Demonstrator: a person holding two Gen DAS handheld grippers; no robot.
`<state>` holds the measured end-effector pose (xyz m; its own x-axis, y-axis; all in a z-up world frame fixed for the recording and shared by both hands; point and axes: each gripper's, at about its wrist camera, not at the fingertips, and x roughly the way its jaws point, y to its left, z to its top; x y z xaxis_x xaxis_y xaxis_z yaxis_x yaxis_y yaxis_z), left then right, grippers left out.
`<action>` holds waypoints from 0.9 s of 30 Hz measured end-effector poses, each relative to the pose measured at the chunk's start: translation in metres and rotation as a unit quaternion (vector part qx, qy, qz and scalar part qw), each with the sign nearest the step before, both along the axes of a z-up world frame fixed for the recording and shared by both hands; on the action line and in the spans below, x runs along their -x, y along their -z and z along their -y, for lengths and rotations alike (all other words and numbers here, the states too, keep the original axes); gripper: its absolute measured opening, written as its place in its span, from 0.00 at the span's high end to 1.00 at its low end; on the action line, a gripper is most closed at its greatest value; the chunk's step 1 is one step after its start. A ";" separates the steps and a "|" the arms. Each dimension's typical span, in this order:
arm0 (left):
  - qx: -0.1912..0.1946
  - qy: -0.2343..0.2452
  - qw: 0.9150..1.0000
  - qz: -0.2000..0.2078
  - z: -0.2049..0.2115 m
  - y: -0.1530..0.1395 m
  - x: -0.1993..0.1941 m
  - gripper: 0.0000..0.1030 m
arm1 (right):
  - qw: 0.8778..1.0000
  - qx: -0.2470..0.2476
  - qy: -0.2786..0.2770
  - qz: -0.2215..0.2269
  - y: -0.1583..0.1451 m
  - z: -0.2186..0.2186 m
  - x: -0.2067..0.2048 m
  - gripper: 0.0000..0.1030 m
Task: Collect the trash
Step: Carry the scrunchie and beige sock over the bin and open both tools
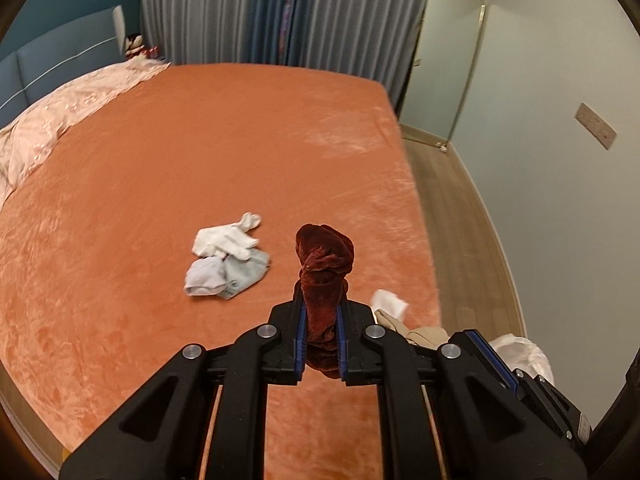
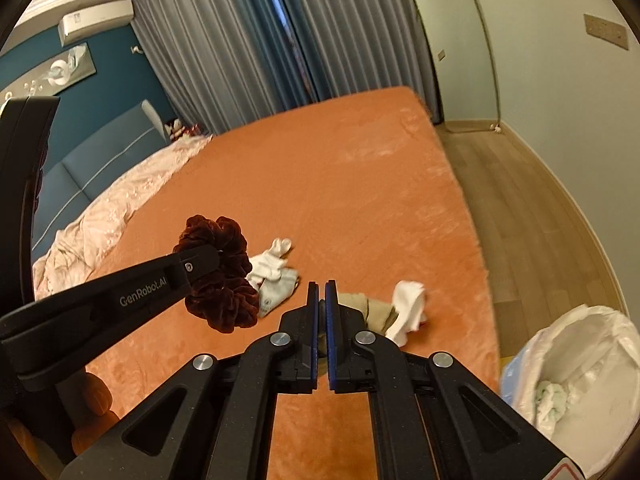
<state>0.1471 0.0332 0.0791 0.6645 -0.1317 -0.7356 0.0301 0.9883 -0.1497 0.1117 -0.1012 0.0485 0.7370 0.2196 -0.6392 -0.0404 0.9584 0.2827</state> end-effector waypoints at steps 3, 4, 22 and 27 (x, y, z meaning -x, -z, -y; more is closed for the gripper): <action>0.001 0.020 1.000 0.008 0.022 -0.010 0.009 0.89 | 1.000 0.007 0.024 0.015 -0.012 0.024 0.016 0.96; 0.002 0.028 1.000 0.011 0.032 -0.013 0.013 0.89 | 0.999 0.009 0.034 0.019 -0.015 0.034 0.022 0.96; 0.009 0.167 0.986 -0.023 0.194 0.011 0.062 0.89 | 0.982 0.006 0.187 -0.014 0.016 0.182 0.104 0.96; 0.002 0.195 0.980 -0.036 0.226 0.028 0.072 0.89 | 0.977 0.005 0.211 -0.031 0.033 0.204 0.118 0.96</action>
<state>0.0754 -0.1928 0.0513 0.5097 -0.3685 -0.7774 0.3946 0.9031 -0.1694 -0.0066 -0.3048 0.0153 0.7203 -0.1011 -0.6863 0.3756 0.8885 0.2634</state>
